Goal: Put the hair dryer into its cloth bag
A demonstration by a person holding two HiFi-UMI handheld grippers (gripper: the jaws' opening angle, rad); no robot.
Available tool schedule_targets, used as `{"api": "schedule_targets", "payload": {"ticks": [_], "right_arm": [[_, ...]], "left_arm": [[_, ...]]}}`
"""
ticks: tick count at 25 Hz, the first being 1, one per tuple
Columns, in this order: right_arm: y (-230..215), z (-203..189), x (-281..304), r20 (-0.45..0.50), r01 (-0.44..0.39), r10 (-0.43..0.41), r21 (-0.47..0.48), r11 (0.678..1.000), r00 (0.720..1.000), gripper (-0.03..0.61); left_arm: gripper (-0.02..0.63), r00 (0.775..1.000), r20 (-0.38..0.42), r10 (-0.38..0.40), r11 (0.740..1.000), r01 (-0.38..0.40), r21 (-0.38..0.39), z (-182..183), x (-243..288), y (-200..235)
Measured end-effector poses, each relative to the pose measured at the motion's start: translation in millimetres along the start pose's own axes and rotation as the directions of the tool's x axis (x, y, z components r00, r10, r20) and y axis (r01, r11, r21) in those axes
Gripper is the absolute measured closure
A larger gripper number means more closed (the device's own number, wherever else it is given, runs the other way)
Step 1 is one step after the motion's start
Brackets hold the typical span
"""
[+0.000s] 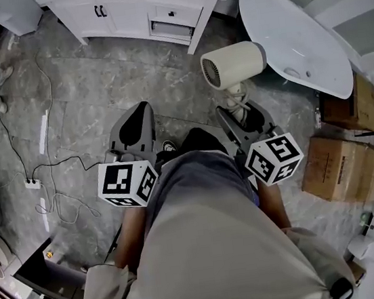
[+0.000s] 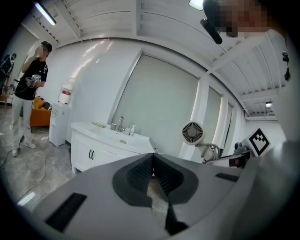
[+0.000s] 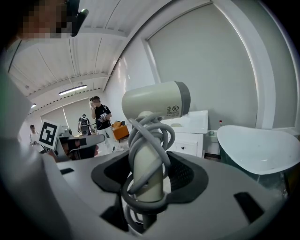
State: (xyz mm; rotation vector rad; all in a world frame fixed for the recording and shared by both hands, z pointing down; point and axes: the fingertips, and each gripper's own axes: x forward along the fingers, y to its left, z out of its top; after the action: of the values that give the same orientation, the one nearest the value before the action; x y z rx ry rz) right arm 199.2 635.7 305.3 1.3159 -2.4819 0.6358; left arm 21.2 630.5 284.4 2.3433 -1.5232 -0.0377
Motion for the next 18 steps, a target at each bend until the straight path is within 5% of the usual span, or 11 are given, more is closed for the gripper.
{"api": "schedule_targets", "payload": {"ticks": [18], "right_arm": [[-45, 42, 74, -0.005, 0.007, -0.006, 0.001, 1.0, 1.0, 0.344]], "left_arm": [[0.606, 1.0, -0.016, 0.014, 1.0, -0.014, -0.015, 23, 74, 44]]}}
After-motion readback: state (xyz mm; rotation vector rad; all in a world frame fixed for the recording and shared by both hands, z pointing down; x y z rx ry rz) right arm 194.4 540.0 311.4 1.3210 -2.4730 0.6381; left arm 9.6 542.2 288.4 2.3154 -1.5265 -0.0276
